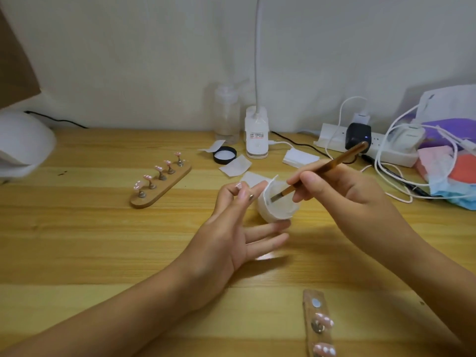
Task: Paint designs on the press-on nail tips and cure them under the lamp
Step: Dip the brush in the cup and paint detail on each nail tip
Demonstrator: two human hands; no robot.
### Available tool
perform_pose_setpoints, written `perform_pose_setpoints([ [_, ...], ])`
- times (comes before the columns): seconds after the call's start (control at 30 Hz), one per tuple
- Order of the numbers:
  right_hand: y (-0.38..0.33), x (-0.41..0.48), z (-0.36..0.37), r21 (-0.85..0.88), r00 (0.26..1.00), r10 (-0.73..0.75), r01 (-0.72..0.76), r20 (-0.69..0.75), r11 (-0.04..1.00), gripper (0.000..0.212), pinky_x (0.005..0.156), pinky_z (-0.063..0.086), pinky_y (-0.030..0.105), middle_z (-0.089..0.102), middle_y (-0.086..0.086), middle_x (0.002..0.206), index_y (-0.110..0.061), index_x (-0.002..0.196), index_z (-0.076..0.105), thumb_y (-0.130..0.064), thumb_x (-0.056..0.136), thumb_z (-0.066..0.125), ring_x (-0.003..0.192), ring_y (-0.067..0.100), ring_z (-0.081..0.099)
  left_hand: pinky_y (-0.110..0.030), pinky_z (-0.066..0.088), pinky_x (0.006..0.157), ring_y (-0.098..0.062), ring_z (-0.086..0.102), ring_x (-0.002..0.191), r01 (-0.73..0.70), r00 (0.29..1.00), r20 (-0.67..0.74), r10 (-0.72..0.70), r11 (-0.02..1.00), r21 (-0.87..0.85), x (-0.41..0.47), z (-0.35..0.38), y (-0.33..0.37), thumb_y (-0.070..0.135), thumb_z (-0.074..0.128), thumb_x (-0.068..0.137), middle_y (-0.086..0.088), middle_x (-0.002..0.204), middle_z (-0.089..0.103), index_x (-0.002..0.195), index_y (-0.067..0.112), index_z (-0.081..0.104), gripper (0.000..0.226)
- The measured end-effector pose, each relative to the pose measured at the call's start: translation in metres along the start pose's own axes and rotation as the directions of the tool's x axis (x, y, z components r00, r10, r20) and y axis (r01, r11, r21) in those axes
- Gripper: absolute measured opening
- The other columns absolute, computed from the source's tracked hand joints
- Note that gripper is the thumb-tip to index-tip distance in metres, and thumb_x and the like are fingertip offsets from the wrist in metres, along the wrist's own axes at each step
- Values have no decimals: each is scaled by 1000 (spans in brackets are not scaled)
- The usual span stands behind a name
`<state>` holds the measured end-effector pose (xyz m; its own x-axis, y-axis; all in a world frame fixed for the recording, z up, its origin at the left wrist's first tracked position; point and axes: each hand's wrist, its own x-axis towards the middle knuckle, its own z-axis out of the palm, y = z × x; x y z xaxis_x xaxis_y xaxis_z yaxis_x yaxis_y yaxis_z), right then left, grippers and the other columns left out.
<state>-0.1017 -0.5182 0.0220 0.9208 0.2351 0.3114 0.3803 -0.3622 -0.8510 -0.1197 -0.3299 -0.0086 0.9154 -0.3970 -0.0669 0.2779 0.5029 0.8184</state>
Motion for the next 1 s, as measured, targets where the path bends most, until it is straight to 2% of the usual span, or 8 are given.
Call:
perform_pose_setpoints([
  [0.07,-10,0,-9,-13,999,-17,16,-29,1000,24,84,53,21,72,-4,87,-29,95,70,-42,87,51,89,9,67,-49,51,97,-44,62,113,-16,997,77,20,998,-56,1,8,2,39,47,97,3,146,49,99,30,47,10],
  [0.13,-22,1,-21,-49,996,-60,57,-60,997,23,80,51,14,72,-6,86,-27,94,69,-41,87,52,86,6,68,-49,49,99,-46,60,116,-31,985,164,46,995,-94,3,16,5,37,43,98,2,148,47,100,28,44,9],
  [0.3,-41,-2,-39,-225,990,-141,136,-7,965,17,80,52,16,73,-13,83,-31,93,69,-45,92,59,83,4,69,-48,46,104,-52,53,121,84,957,290,-24,977,-196,-3,18,8,33,42,102,-9,149,46,100,23,37,11],
  [0.43,-35,-7,-16,-260,996,-46,65,76,963,23,78,49,20,72,-20,81,-31,91,71,-48,89,55,85,0,67,-49,48,101,-54,53,119,163,968,221,-119,967,-195,-11,-3,9,32,45,101,-11,146,49,101,23,37,12],
  [0.6,-17,-12,7,-221,980,42,2,193,975,14,70,42,7,70,-20,83,-28,97,72,-24,94,58,81,-5,64,-60,50,93,-52,56,117,255,959,151,-240,963,-86,-12,-24,17,33,50,96,-11,140,55,103,24,40,15],
  [0.7,-14,-12,9,-206,983,25,13,183,978,15,68,41,6,70,-20,81,-23,97,73,-19,95,59,77,-6,63,-64,48,92,-49,55,120,277,946,182,-267,960,-31,-10,-26,17,36,48,97,-7,141,55,103,24,39,16],
  [0.83,-18,-10,0,-198,988,-58,87,146,976,14,69,42,6,69,-19,80,-25,99,72,-25,91,59,78,-3,64,-64,47,93,-50,53,123,275,942,220,-253,958,-76,-10,-25,13,35,48,98,-5,140,56,103,25,34,17],
  [1.0,-14,-9,-18,-114,990,-131,136,51,984,21,75,52,18,68,-6,83,-23,101,67,-35,86,60,80,11,66,-61,50,91,-50,53,122,251,948,229,-222,962,-104,-10,-22,11,35,49,97,-5,145,51,98,24,38,15],
])
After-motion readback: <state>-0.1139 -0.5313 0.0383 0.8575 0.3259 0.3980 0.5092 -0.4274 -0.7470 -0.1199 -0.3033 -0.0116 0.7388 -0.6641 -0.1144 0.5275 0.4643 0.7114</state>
